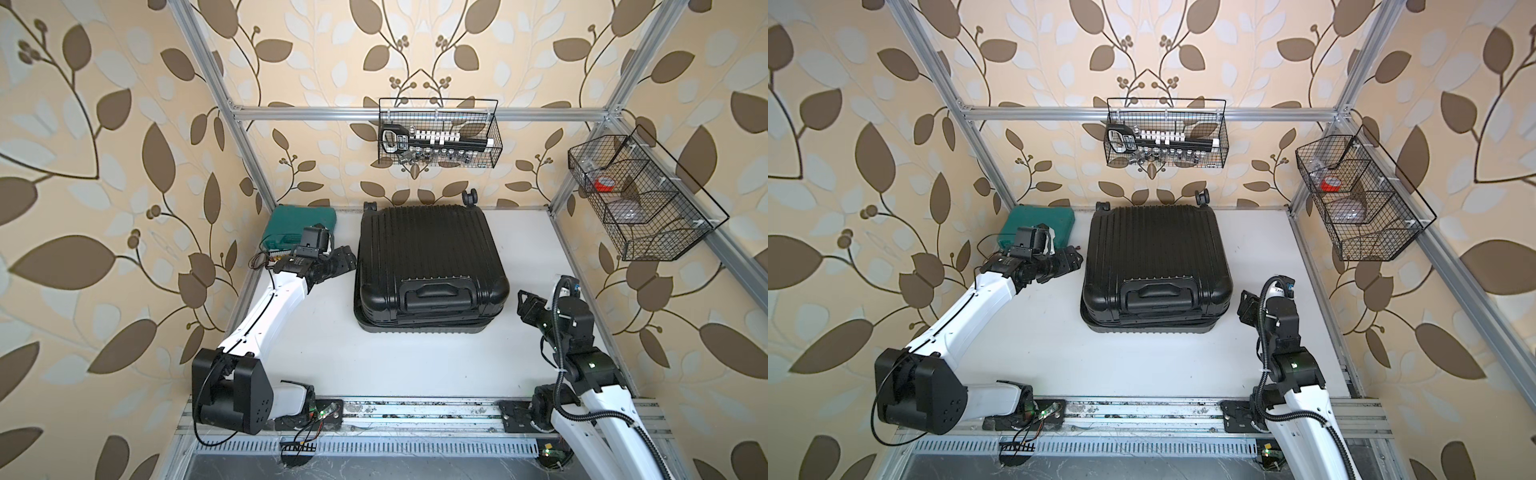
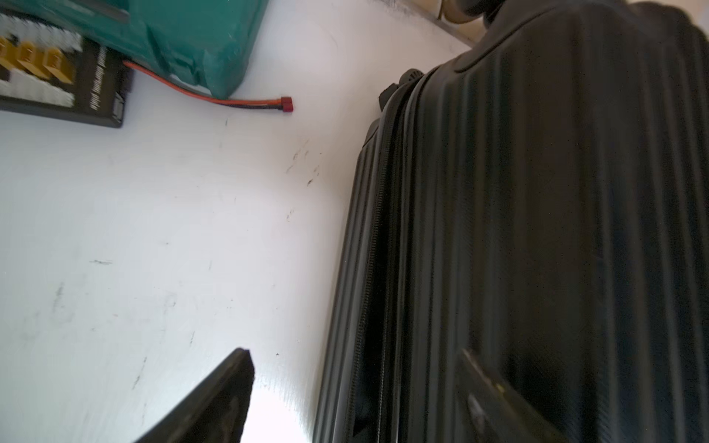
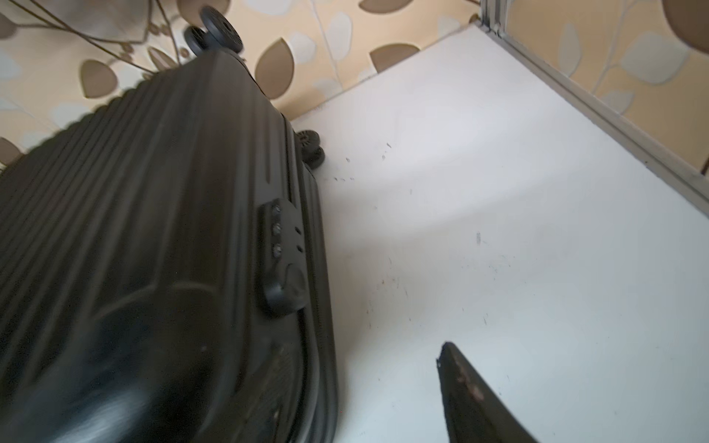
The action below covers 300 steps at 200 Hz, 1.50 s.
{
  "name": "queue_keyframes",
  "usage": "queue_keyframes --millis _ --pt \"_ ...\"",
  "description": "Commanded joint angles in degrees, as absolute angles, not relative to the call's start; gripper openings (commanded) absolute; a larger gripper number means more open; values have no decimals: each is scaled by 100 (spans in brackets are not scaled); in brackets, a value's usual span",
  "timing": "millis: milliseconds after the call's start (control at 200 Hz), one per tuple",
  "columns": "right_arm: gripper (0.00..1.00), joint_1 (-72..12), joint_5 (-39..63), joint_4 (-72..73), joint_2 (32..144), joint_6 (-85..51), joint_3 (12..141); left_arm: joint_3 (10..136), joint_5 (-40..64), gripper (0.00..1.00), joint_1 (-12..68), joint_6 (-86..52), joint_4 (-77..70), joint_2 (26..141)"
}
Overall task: Close the suitcase zippers
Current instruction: Close the suitcase at the center of the board, then adjust the suitcase at the center of the board.
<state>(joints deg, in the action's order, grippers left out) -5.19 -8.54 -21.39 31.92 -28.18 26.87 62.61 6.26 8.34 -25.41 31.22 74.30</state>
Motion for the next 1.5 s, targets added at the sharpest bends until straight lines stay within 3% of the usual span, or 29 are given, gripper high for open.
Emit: queue_keyframes --millis 0,140,230,370,470,560,710,840,1085,1495 --pt "62 -545 -1077 -1745 3749 -2532 2703 6585 215 86 1024 -2519 3929 7053" --pt "62 -547 -491 -1444 4422 -2201 2862 6757 -1183 93 2056 -3127 4466 6772" --pt "62 -556 79 -1194 4535 -2089 2816 7072 -2012 88 2677 -4039 5144 6797" --pt "63 -584 643 -822 4474 -2074 2598 7440 -1306 76 3025 -4396 5435 6952" --pt "63 -681 903 -647 4507 -2088 2497 7492 -1092 76 3233 -4815 5407 6961" --pt "63 -891 916 -570 4632 -2035 2506 7671 -1668 78 3649 -5180 5640 6970" --pt "63 -1370 751 -439 4845 -1969 2577 7917 -2011 88 4103 -5669 5862 7020" --pt "63 -1879 452 -283 4966 -1963 2635 7919 -1871 86 4437 -6253 5792 7127" --pt "63 -2660 -168 -243 5238 -1972 2805 7976 -1633 79 4588 -7392 6091 7499" --pt "63 -3034 -581 -435 4983 -2043 2982 8188 -1431 73 4588 -8304 6200 8424"
